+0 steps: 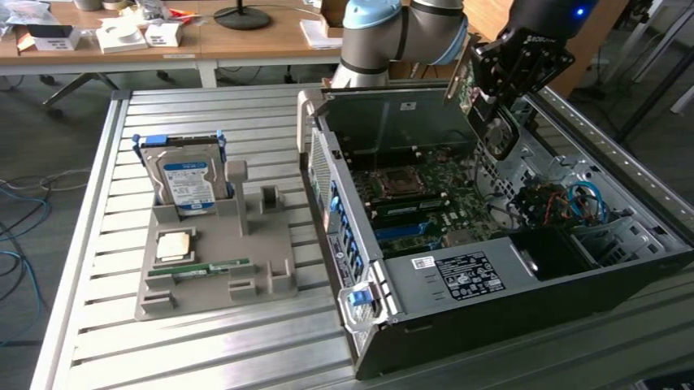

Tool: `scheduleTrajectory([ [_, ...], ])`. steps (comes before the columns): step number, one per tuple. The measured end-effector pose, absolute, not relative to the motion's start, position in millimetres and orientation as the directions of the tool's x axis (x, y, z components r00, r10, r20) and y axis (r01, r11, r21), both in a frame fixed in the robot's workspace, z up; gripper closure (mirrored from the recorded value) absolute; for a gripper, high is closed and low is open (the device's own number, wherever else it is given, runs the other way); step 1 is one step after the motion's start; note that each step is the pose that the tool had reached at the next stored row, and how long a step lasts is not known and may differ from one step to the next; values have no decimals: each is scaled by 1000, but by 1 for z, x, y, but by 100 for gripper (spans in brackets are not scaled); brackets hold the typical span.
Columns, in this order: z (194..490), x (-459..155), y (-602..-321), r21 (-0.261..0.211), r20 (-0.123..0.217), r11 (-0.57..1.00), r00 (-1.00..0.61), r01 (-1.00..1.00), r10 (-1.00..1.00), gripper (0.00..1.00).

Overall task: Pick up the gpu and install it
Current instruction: 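Insert the gpu into the slot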

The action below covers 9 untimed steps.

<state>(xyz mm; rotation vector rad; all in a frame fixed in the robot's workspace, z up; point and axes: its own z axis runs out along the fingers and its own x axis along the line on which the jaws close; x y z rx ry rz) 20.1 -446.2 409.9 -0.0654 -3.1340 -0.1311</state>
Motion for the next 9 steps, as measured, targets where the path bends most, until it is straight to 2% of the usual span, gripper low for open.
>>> scheduleTrajectory([
  [9, 410, 20, -446, 83, 6, 995, -999, -54, -54, 74],
])
